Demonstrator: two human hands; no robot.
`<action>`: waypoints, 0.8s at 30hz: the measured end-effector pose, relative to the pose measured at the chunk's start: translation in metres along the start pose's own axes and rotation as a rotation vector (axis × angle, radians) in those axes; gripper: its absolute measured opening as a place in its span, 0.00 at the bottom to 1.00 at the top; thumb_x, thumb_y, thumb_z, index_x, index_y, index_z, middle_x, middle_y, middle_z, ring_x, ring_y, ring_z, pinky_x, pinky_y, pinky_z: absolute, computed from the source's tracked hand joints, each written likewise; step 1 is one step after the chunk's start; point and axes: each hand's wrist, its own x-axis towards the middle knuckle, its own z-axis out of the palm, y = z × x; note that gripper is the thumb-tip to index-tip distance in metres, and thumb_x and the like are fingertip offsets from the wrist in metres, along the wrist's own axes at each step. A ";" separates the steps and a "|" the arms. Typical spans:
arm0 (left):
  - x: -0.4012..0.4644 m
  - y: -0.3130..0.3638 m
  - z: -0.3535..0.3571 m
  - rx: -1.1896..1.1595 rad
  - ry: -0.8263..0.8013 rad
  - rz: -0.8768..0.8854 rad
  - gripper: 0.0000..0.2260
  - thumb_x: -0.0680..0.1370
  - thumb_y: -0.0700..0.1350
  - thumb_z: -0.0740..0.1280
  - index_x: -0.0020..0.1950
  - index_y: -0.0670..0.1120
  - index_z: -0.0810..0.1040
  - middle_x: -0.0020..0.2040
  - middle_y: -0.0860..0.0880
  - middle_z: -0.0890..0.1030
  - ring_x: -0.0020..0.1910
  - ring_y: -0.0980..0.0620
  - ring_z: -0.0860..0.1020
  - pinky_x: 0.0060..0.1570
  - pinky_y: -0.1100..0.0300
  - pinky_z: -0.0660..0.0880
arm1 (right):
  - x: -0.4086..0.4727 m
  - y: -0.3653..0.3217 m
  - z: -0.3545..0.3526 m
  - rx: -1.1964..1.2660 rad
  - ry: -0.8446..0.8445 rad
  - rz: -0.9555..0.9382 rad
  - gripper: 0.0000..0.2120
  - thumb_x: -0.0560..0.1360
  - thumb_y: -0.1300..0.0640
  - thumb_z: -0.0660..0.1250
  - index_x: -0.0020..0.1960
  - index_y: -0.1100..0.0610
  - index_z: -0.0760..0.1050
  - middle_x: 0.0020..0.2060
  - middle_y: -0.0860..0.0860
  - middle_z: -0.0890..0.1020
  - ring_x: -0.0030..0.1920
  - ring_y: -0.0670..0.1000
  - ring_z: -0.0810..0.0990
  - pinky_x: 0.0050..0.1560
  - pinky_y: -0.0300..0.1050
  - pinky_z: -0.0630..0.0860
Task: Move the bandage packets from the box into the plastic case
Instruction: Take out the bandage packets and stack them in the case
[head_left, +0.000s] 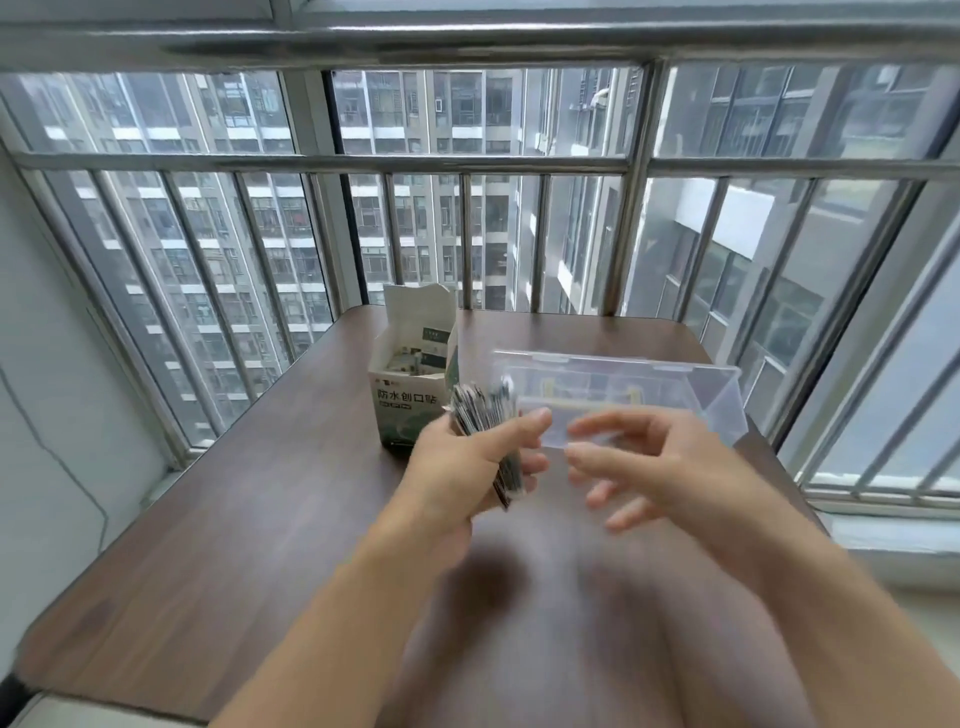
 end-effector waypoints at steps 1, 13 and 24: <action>-0.003 0.001 -0.001 -0.065 -0.050 -0.124 0.09 0.69 0.43 0.77 0.46 0.43 0.81 0.36 0.48 0.83 0.31 0.53 0.81 0.31 0.61 0.79 | -0.003 -0.008 -0.004 -0.081 -0.004 -0.164 0.35 0.61 0.49 0.81 0.66 0.50 0.76 0.55 0.52 0.84 0.46 0.47 0.85 0.42 0.46 0.84; -0.013 0.012 0.007 -0.399 -0.474 -0.333 0.13 0.75 0.43 0.71 0.57 0.42 0.78 0.48 0.44 0.79 0.47 0.48 0.82 0.48 0.56 0.82 | 0.019 -0.012 0.001 -0.244 -0.353 -0.478 0.62 0.58 0.62 0.86 0.79 0.36 0.53 0.67 0.48 0.74 0.63 0.58 0.78 0.59 0.65 0.78; -0.015 -0.004 0.010 -0.262 -0.520 -0.211 0.15 0.78 0.40 0.63 0.63 0.35 0.77 0.52 0.38 0.84 0.48 0.44 0.85 0.44 0.56 0.82 | 0.013 0.015 0.003 -0.258 -0.245 -0.477 0.58 0.60 0.66 0.84 0.77 0.35 0.56 0.66 0.46 0.70 0.54 0.54 0.83 0.46 0.53 0.84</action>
